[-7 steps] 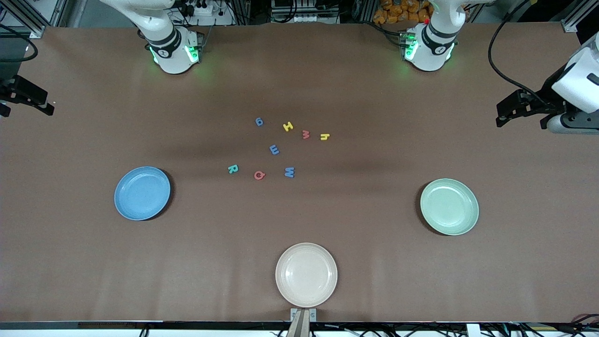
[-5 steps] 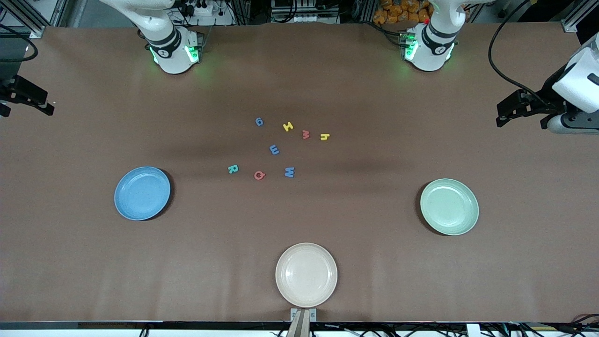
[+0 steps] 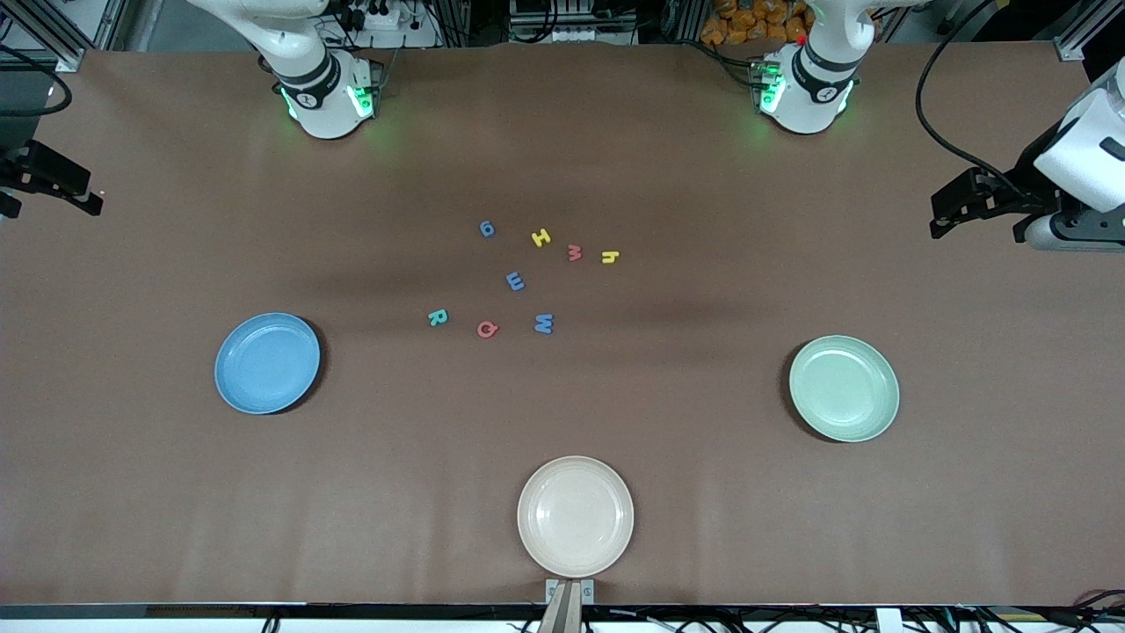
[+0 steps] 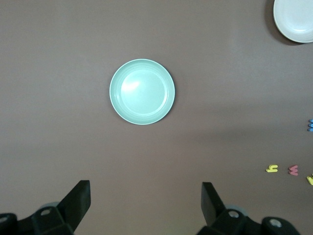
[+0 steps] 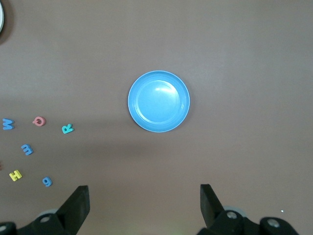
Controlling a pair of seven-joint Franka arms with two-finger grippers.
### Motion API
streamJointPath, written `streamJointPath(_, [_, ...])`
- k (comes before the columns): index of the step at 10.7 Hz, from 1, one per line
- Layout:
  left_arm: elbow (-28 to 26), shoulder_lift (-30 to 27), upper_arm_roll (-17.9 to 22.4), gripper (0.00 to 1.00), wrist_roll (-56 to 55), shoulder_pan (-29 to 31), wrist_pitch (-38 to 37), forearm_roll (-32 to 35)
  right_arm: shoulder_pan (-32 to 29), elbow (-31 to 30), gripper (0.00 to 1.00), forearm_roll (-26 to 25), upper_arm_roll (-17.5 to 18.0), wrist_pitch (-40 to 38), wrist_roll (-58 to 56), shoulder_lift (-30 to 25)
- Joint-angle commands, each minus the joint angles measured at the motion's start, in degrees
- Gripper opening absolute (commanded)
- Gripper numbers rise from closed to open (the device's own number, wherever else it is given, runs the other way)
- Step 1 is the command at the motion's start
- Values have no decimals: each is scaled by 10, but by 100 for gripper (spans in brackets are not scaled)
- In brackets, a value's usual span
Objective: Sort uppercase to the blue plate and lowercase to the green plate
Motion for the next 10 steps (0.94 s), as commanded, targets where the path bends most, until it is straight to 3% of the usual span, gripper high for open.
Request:
streamJointPath(1, [1, 8, -3, 100, 5, -11, -2, -7, -7, 7, 100, -3, 2, -14, -2, 3])
streamJointPath(5, [-18, 46, -6, 100, -5, -97, 44, -6, 19, 5, 100, 8, 4, -30, -3, 10])
streamJointPath(7, [-58, 49, -7, 100, -31, -131, 84, -6, 76, 4, 100, 8, 4, -56, -3, 51])
streamJointPath(8, [-90, 48, -8, 100, -33, -148, 113, -6, 112, 8, 100, 15, 4, -83, -3, 99])
streamJointPath(10, [-148, 46, -33, 100, -21, -164, 159, -5, 155, 4, 100, 66, 4, -112, -4, 140])
